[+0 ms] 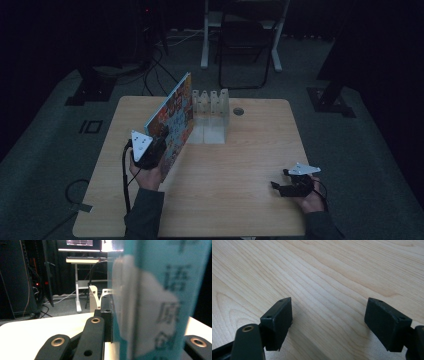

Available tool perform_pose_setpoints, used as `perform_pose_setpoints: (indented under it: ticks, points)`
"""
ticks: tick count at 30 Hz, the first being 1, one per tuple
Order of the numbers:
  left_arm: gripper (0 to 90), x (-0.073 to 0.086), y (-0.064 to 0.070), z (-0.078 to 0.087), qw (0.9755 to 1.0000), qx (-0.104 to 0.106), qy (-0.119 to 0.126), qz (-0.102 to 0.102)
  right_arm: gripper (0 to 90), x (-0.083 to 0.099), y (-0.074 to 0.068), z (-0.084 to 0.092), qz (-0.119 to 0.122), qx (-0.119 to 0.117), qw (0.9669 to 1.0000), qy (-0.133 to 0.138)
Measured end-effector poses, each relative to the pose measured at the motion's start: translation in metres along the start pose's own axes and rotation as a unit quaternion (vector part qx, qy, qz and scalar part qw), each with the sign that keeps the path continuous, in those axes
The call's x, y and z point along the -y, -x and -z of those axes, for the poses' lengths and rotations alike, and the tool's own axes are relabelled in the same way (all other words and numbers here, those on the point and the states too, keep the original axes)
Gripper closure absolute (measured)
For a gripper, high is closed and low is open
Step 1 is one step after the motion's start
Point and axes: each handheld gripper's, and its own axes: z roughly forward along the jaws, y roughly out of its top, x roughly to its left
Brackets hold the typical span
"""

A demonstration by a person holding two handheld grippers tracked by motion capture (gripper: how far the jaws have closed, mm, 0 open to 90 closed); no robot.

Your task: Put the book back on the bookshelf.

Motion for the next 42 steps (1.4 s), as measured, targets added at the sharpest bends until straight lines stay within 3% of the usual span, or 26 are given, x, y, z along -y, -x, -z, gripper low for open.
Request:
perform_pose_setpoints:
  ticks: [13,42]
  points:
    - [81.1,0.003,0.002,-0.007,0.9999,-0.005,0.003,-0.012,21.8,0.0,0.0,0.0,0.0,0.0,1.0,0.0]
    - [81.0,0.007,0.004,-0.023,0.9997,-0.014,0.008,-0.017,21.9,0.0,0.0,0.0,0.0,0.0,1.0,0.0]
